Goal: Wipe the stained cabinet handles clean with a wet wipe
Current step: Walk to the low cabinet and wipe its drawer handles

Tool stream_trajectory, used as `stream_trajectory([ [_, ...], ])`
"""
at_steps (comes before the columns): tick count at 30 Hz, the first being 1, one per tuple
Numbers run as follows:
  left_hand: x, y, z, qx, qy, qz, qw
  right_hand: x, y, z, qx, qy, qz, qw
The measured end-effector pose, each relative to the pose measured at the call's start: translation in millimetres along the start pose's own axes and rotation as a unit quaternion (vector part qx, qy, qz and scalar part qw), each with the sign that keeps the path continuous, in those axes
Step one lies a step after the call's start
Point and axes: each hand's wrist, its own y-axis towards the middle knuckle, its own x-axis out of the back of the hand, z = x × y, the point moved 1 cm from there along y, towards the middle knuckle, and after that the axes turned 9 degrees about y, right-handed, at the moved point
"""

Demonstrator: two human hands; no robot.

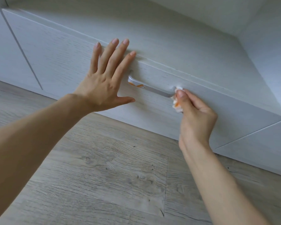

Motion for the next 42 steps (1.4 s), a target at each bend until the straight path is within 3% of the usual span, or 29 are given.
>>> stream_trajectory([
  [7, 1, -1, 1, -0.003, -0.001, 0.004, 1.000, -23, -14, -1, -0.108, 0.112, -0.071, 0.985],
  [15, 0, 2, -6, 0.013, -0.011, 0.004, 1.000, -26, -20, -3, -0.076, 0.107, -0.091, 0.987],
  [17, 0, 1, -5, 0.015, -0.021, 0.000, 1.000, -19, -24, -3, -0.065, 0.068, -0.054, 0.994],
  [20, -2, -8, -1, 0.013, -0.015, -0.012, 1.000, -2, -32, -2, 0.015, -0.033, 0.012, 0.999],
  [22, -2, -16, 1, 0.014, -0.010, -0.004, 1.000, 4, -29, 1, 0.155, -0.090, 0.048, 0.983],
  [25, -3, -21, 0, 0.018, -0.013, 0.017, 1.000, -3, -21, -2, 0.388, -0.227, 0.125, 0.885],
  [28, -5, -22, 0, 0.015, -0.016, 0.027, 0.999, -4, -9, -7, 0.498, -0.301, 0.174, 0.795],
  [35, -10, -20, -2, 0.019, -0.026, 0.021, 0.999, -26, -4, -6, 0.550, -0.313, 0.228, 0.740],
  [42, -14, -19, -5, 0.019, -0.008, 0.021, 1.000, -36, -10, -5, 0.529, -0.312, 0.221, 0.757],
])
